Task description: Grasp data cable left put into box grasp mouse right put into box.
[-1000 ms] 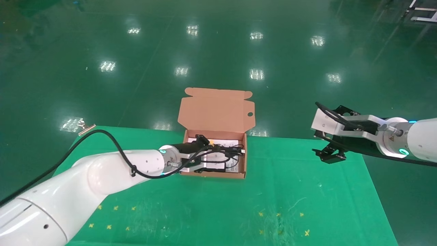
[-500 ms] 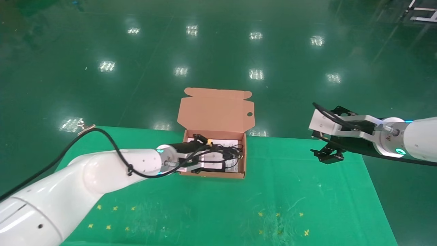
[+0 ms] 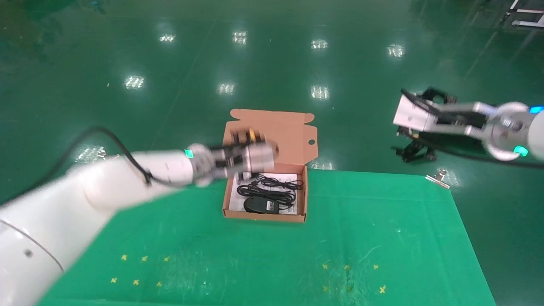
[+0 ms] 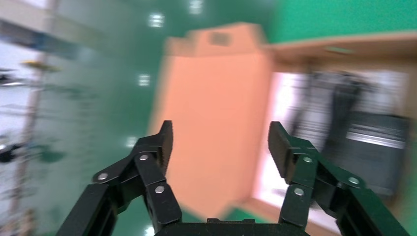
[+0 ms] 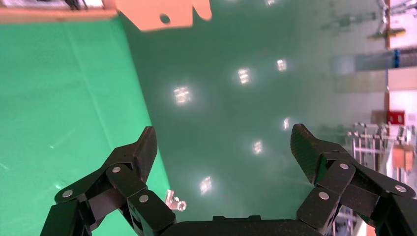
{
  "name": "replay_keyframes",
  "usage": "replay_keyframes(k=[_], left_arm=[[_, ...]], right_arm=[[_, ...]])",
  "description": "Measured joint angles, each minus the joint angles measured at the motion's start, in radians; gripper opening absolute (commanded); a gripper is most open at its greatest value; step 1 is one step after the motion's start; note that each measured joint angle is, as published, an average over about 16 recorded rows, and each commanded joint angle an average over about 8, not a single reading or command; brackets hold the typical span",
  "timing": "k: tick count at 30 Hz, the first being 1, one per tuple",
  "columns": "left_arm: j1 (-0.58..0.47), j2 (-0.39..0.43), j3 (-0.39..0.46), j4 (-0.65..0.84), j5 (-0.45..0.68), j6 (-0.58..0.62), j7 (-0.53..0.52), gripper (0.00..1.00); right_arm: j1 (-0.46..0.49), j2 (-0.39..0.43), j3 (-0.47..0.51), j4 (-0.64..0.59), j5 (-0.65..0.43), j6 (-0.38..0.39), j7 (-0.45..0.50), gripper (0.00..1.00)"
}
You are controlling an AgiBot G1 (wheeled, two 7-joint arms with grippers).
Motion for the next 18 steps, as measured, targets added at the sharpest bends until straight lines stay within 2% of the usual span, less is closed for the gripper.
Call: replay_keyframes(k=[8,18], left_arm=[[-0.014,-0.038,-0.051,-0.031,-0.061,0.031,-0.022,1.0],[0.06,-0.148,-0.161,-0.126,-0.213,0.187,-0.061,1.0]], right_arm=[[-0.017,-0.001,0.073,0.003,0.068,-0.062,-0.059,1.0],[-0.166,0.01,0.281,-0.005,0.249,-0.194,-0.16,1.0]])
